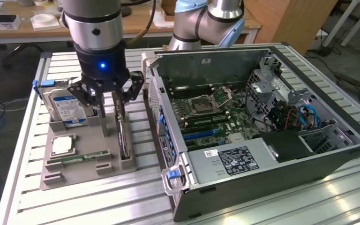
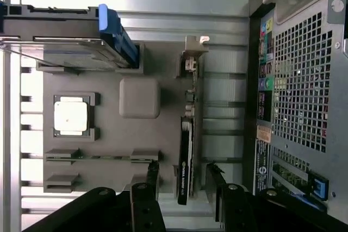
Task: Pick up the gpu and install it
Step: 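Pick up the gpu and move the gpu toward the slot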
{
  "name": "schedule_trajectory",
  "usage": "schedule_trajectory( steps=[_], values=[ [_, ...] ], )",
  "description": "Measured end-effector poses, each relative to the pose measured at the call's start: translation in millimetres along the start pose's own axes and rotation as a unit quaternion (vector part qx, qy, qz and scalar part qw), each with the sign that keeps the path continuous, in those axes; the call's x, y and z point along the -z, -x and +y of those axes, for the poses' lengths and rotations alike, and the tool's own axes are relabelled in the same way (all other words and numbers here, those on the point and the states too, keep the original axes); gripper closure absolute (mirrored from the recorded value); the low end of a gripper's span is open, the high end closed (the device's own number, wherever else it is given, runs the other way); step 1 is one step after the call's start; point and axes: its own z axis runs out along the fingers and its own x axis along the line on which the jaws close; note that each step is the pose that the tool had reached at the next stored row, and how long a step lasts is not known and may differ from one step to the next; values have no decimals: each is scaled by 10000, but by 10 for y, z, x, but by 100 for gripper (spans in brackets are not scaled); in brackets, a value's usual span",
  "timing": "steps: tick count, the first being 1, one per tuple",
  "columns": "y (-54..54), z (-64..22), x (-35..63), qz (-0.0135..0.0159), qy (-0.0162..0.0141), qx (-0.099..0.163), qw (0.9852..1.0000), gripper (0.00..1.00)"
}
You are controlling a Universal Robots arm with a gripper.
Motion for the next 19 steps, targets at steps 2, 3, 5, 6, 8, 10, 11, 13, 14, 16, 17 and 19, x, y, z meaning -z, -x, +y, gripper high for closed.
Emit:
schedule_trajectory(
  steps=[2,3,5,6,8,10,11,13,14,16,17,19],
  values=[
    [32,-8,-36,0,0,1,10000,53],
    [43,-12,-54,0,0,0,10000,53],
    [61,-18,-91,0,0,0,10000,53],
    [68,-21,-109,0,0,0,10000,53],
    [77,-27,-145,0,0,0,10000,53],
    [81,-34,-181,0,0,0,10000,53],
    [83,-39,-198,0,0,0,10000,53],
    [84,-48,-235,0,0,0,10000,53],
    [84,-49,-250,0,0,0,10000,53],
    [84,-50,-256,5,7,-1,10000,53],
    [84,-50,-258,5,10,0,10000,53],
    [84,-50,-258,5,11,0,10000,53]
  ],
)
